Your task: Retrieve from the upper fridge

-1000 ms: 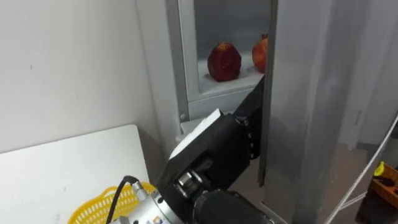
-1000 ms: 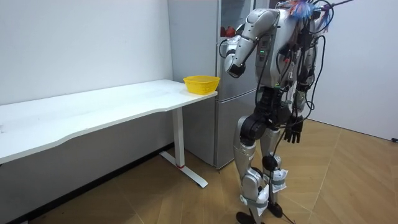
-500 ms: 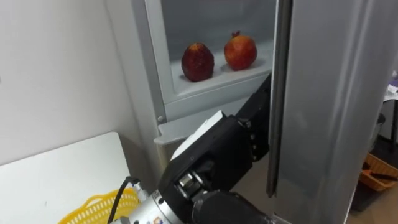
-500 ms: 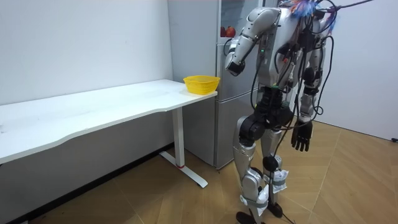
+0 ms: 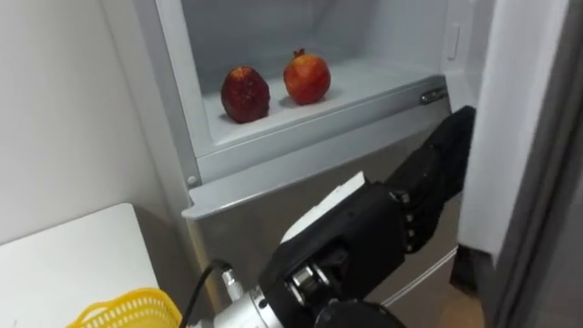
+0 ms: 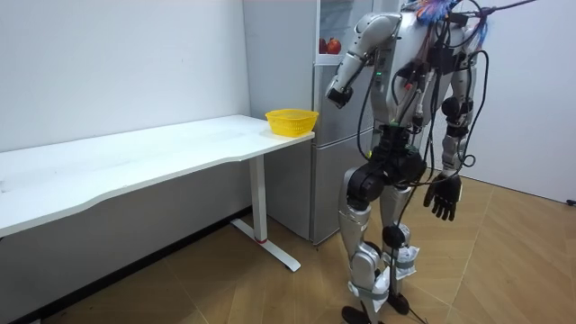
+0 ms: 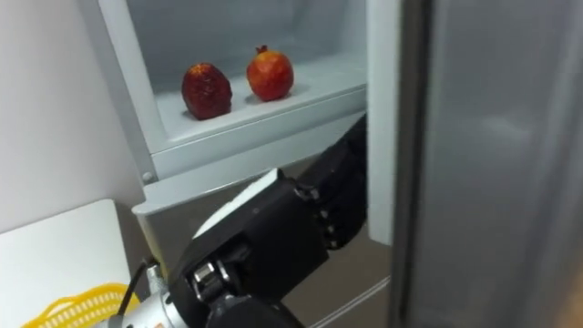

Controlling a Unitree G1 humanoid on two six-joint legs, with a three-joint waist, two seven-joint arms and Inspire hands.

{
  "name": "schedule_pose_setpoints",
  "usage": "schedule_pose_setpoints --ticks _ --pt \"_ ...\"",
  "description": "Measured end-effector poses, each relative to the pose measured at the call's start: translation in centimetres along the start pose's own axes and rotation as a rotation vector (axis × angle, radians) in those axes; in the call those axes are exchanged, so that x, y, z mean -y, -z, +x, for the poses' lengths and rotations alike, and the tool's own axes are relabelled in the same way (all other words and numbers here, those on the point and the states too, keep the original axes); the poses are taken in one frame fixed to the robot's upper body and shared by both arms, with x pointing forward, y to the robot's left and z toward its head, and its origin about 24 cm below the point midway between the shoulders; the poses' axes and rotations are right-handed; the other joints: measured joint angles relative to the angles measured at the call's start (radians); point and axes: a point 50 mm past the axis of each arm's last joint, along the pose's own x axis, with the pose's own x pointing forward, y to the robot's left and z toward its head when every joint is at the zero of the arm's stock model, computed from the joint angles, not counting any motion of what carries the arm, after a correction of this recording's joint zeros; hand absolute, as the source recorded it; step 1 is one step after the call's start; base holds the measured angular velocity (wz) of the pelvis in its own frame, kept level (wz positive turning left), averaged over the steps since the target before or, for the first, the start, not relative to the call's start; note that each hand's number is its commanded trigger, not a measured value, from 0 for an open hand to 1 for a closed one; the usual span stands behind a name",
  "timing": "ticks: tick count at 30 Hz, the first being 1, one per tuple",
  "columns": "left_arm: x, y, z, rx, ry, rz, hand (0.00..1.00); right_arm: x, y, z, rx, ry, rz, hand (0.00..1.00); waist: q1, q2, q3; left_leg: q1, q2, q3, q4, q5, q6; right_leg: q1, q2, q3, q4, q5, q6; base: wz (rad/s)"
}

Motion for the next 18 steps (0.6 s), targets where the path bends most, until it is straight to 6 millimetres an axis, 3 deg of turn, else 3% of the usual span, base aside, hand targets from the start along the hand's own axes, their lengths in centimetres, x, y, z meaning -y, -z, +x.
schedule_pose_setpoints --ticks 9,18 --pt "0.8 0.1 1.2 -0.011 0.089 -0.003 0.0 0.2 -0.3 0.0 0.007 0.005 0.009 0.0 -0.036 -0.004 0.0024 0.001 0.001 0.022 0.001 0.0 0.0 -0.003 0.002 0.018 -0.014 0.0 0.0 -0.06" --pt "0.7 -0.1 2.1 -0.001 0.105 -0.004 0.0 0.5 0.0 -0.1 0.003 0.011 0.022 0.0 -0.044 -0.003 0.0021 -0.003 0.003 0.054 0.001 0.0 0.0 -0.023 0.008 0.054 -0.011 0.002 0.001 -0.12"
